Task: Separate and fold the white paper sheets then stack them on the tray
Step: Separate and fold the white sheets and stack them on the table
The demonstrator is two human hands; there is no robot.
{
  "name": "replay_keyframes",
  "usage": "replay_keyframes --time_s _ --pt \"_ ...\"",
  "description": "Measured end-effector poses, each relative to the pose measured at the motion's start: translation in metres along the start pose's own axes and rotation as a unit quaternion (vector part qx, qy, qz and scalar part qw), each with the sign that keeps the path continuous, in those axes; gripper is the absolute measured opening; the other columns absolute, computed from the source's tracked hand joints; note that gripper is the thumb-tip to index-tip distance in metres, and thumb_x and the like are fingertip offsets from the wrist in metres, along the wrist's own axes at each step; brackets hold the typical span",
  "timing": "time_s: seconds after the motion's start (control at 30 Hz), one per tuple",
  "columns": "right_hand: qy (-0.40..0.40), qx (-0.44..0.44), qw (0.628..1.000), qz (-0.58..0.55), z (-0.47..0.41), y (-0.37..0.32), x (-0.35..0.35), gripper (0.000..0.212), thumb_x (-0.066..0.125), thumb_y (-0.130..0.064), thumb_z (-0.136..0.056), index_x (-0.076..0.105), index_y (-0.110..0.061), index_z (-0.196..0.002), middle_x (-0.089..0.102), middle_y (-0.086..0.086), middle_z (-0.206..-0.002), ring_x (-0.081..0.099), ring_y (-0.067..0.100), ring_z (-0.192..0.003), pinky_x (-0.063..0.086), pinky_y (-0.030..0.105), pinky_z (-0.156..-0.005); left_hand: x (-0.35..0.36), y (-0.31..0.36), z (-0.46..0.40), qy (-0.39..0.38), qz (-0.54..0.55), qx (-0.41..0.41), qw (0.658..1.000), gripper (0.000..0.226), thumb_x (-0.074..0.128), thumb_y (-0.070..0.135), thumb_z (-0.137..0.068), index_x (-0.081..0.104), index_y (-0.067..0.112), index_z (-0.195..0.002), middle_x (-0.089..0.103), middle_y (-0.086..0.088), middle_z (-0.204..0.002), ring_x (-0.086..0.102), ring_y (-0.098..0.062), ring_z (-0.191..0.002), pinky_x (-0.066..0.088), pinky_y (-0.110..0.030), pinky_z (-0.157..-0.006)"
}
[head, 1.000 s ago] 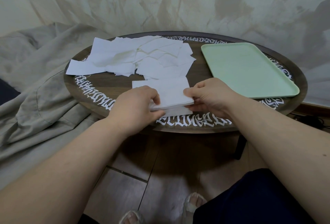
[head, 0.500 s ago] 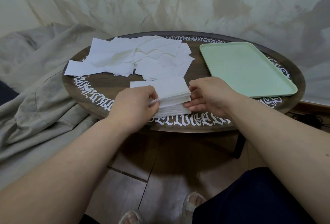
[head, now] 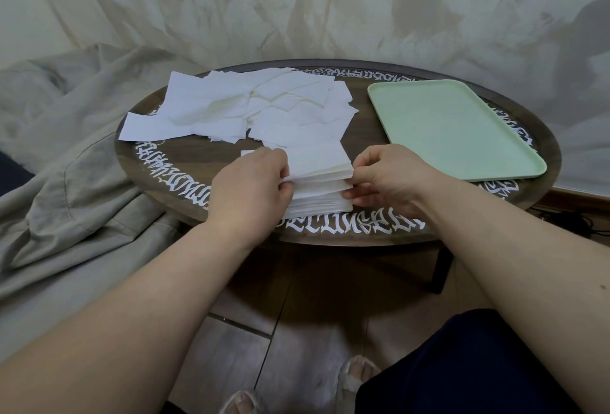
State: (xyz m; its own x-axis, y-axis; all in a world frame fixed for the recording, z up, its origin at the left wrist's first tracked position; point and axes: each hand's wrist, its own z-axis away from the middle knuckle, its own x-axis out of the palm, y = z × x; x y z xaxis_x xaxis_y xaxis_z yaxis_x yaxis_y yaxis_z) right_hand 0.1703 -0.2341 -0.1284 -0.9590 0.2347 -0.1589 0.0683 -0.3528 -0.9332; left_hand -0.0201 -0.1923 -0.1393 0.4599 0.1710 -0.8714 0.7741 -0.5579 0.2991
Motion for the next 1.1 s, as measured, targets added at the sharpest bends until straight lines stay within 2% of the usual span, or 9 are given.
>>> replay_keyframes --time_s 0.2,0.3,0.4,0.5,0.6,0.67,0.77,0.87,1.1 --pt "-0.01 0.007 1.0 -0.01 0.002 0.0 0.0 0.024 0.061 0.009 -0.086 0.051 -0.01 -0.074 0.062 0.01 -0.065 0.067 0.017 -0.055 0.055 0.026 -0.054 0.006 0.002 0.0 0.001 -0.01 -0.012 1.0 0.009 0.059 0.018 -0.087 0.05 0.017 -0.084 0.049 0.004 -0.085 0.04 -0.019 -0.076 0.028 -0.032 -0.063" --pt "-0.01 0.006 1.0 -0.012 0.002 0.0 0.0 0.024 0.061 0.009 -0.085 0.051 -0.01 -0.074 0.061 0.009 -0.063 0.067 0.017 -0.054 0.055 0.025 -0.053 0.007 0.003 -0.001 0.004 -0.009 -0.021 1.0 0.012 0.058 0.018 -0.087 0.047 0.018 -0.083 0.045 0.005 -0.083 0.04 -0.02 -0.075 0.028 -0.032 -0.063" --pt "-0.008 0.002 1.0 -0.012 0.001 0.0 0.0 0.023 0.061 0.007 -0.086 0.051 -0.009 -0.074 0.061 0.009 -0.063 0.066 0.015 -0.053 0.054 0.024 -0.052 0.009 0.003 0.0 -0.027 -0.02 -0.01 0.999 0.01 0.058 0.018 -0.086 0.047 0.017 -0.085 0.049 0.003 -0.086 0.044 -0.023 -0.079 0.03 -0.033 -0.064" --pt "-0.013 0.013 1.0 -0.006 0.002 0.001 0.0 0.021 0.061 -0.006 -0.09 0.055 -0.008 -0.071 0.058 0.005 -0.062 0.065 0.018 -0.06 0.054 0.025 -0.057 0.011 -0.001 0.001 -0.053 -0.027 0.016 0.998 0.008 0.059 0.021 -0.088 0.056 0.015 -0.092 0.057 0.0 -0.094 0.051 -0.024 -0.091 0.034 -0.033 -0.068" --pt "-0.01 0.036 0.999 -0.021 0.002 0.0 0.001 0.032 0.056 -0.031 -0.095 0.058 -0.007 -0.074 0.062 0.006 -0.066 0.064 0.021 -0.064 0.054 0.028 -0.064 0.009 -0.006 0.0 -0.059 -0.013 0.025 0.998 0.015 0.063 0.029 -0.089 0.061 0.016 -0.096 0.061 0.002 -0.099 0.055 -0.023 -0.097 0.041 -0.034 -0.074" --pt "-0.004 0.043 0.999 -0.031 0.001 0.0 0.0 0.037 0.055 -0.039 -0.095 0.058 -0.007 -0.076 0.065 0.008 -0.069 0.065 0.022 -0.063 0.054 0.03 -0.065 0.007 -0.008 0.0 -0.071 0.0 0.031 0.997 0.02 0.067 0.035 -0.087 0.062 0.018 -0.096 0.063 0.004 -0.104 0.056 -0.021 -0.101 0.044 -0.036 -0.08" --pt "-0.017 0.034 0.999 -0.008 0.001 0.001 0.001 0.025 0.064 -0.027 -0.091 0.061 -0.004 -0.082 0.065 0.009 -0.071 0.065 0.02 -0.064 0.054 0.029 -0.064 0.005 -0.012 0.0 -0.094 0.013 0.039 0.995 0.027 0.074 0.04 -0.081 0.061 0.022 -0.096 0.063 0.006 -0.11 0.055 -0.019 -0.104 0.043 -0.034 -0.084" --pt "-0.02 0.016 1.0 0.004 0.0 0.002 0.001 0.015 0.066 -0.01 -0.088 0.059 -0.005 -0.075 0.061 0.009 -0.07 0.065 0.019 -0.065 0.054 0.026 -0.06 0.003 -0.015 0.001 -0.094 0.01 0.042 0.995 0.026 0.075 0.036 -0.081 0.06 0.022 -0.097 0.063 0.005 -0.116 0.054 -0.019 -0.107 0.041 -0.033 -0.085" --pt "-0.018 -0.002 1.0 -0.006 0.0 0.001 -0.001 0.021 0.068 -0.01 -0.088 0.054 -0.006 -0.072 0.061 0.011 -0.071 0.064 0.016 -0.059 0.053 0.026 -0.06 0.003 -0.019 0.001 -0.077 0.022 0.032 0.996 0.025 0.076 0.033 -0.081 0.058 0.023 -0.093 0.063 0.003 -0.116 0.055 -0.021 -0.108 0.042 -0.035 -0.086"
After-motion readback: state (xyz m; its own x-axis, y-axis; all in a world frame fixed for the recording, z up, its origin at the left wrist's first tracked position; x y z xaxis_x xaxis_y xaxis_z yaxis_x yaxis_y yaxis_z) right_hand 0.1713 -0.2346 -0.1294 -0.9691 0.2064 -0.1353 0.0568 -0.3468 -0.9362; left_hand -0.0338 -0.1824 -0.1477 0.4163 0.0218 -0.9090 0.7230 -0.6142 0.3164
